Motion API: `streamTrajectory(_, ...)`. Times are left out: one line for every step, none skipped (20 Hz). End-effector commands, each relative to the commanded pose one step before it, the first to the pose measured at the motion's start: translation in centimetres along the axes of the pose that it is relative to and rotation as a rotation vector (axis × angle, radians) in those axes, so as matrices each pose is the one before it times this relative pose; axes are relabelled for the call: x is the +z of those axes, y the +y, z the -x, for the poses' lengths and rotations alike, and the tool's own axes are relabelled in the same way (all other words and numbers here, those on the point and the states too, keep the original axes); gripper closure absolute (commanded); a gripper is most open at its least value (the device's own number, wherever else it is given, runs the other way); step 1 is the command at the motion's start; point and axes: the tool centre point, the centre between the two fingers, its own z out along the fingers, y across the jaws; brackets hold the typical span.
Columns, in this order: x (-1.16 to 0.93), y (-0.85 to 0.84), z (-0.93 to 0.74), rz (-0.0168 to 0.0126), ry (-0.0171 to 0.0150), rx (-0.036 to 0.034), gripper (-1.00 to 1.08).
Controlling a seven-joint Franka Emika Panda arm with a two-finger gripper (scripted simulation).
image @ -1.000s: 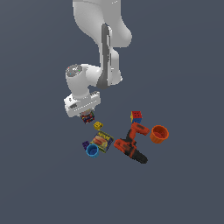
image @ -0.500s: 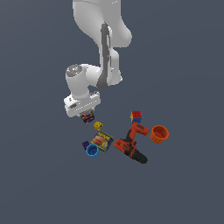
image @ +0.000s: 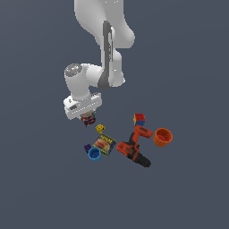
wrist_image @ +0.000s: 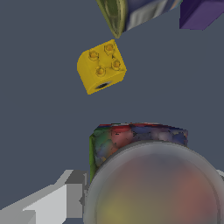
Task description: Pick up a designated object from a clutter of objects.
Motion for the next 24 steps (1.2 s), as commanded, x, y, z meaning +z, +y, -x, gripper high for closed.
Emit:
streamTrajectory(-1.052,0.529,-0.298,0.00288,0.00193,0.00017,1.08)
streamTrajectory(-0.462,0.218,-0.116,0.0,0.0,0.0,1.08)
streamTrajectory(-0.498,0.242,-0.123,0.00025,-0.0006,0.00023,1.08)
streamTrajectory(-0.547,0.258,-0.137,0.0,0.0,0.0,1.08)
streamTrajectory(-0.584,0.282,-0.146,0.00027,-0.0006,0.00022,1.08)
streamTrajectory(-0.633,0.3,-0.16,0.0,0.0,0.0,1.08)
streamTrajectory(-0.678,0.321,-0.172,0.0,0.0,0.0,1.08)
streamTrajectory(-0.715,0.345,-0.182,0.00027,-0.0006,0.00022,1.08)
streamTrajectory(-0.761,0.361,-0.195,0.0,0.0,0.0,1.08)
streamTrajectory(-0.797,0.379,-0.206,0.0,0.0,0.0,1.08)
streamTrajectory(-0.824,0.392,-0.214,0.0,0.0,0.0,1.08)
streamTrajectory(-0.832,0.397,-0.218,0.0,0.0,0.0,1.08)
streamTrajectory(-0.826,0.403,-0.223,0.00018,-0.00064,0.0002,1.08)
streamTrajectory(-0.843,0.403,-0.225,0.0,0.0,0.0,1.08)
streamTrajectory(-0.848,0.407,-0.228,0.0,0.0,0.0,1.08)
streamTrajectory(-0.853,0.411,-0.232,0.0,0.0,0.0,1.08)
streamTrajectory(-0.858,0.415,-0.235,0.0,0.0,0.0,1.08)
streamTrajectory(-0.863,0.418,-0.238,0.0,0.0,0.0,1.08)
streamTrajectory(-0.867,0.422,-0.242,0.0,0.0,0.0,1.08)
streamTrajectory(-0.87,0.426,-0.245,0.0,0.0,0.0,1.08)
streamTrajectory(-0.855,0.429,-0.261,-0.00053,0.00019,-0.0004,1.08)
streamTrajectory(-0.854,0.422,-0.244,0.0,0.0,0.0,1.08)
streamTrajectory(-0.829,0.412,-0.239,0.0,0.0,0.0,1.08)
streamTrajectory(-0.796,0.4,-0.246,-0.00044,0.00032,-0.00043,1.08)
